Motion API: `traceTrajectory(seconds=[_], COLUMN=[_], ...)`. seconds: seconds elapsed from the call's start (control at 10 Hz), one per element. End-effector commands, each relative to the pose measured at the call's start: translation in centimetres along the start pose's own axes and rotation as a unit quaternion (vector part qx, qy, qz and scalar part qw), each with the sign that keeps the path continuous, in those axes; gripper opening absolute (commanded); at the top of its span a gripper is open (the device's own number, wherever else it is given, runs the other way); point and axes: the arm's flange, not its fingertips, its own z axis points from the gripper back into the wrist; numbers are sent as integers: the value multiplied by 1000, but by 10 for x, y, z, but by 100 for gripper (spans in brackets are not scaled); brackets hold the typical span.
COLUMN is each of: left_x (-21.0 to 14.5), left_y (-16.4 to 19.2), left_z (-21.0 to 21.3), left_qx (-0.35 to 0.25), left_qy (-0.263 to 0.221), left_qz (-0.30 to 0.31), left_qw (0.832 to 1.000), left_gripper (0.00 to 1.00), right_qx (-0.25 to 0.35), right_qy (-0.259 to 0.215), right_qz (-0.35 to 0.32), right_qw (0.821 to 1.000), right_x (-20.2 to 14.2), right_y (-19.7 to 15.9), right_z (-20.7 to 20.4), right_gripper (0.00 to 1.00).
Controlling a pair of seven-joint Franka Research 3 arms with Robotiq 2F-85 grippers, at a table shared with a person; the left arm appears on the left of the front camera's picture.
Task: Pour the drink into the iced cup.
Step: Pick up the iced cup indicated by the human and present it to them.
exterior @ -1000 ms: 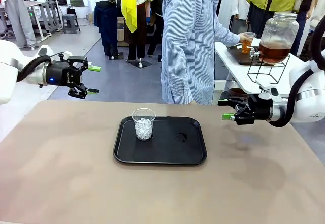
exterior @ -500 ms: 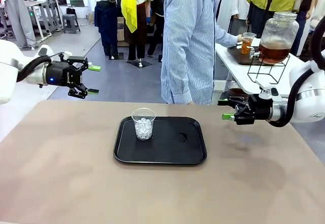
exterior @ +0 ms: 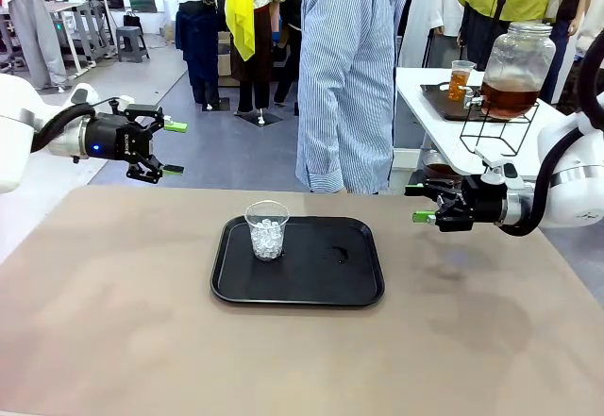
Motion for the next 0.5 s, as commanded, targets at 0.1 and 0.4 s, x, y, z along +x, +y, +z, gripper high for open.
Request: traceTrajectory(seconds=[0.1,0.4], left_x=[0,0], left_y=[-1,-1], left_z=[-1,-1], left_qx=[1,1], left_qy=[-1,-1], left_qz=[-1,-1], left_qw=[1000,1000], left_gripper=[100,100], right_qx=[1,1], right_qy=[1,1], right_qz=[-1,-1], right_qw=[1000,1000], right_x=[3,3], right_y=[-1,-1], right_z=[-1,-1], right_gripper=[100,100])
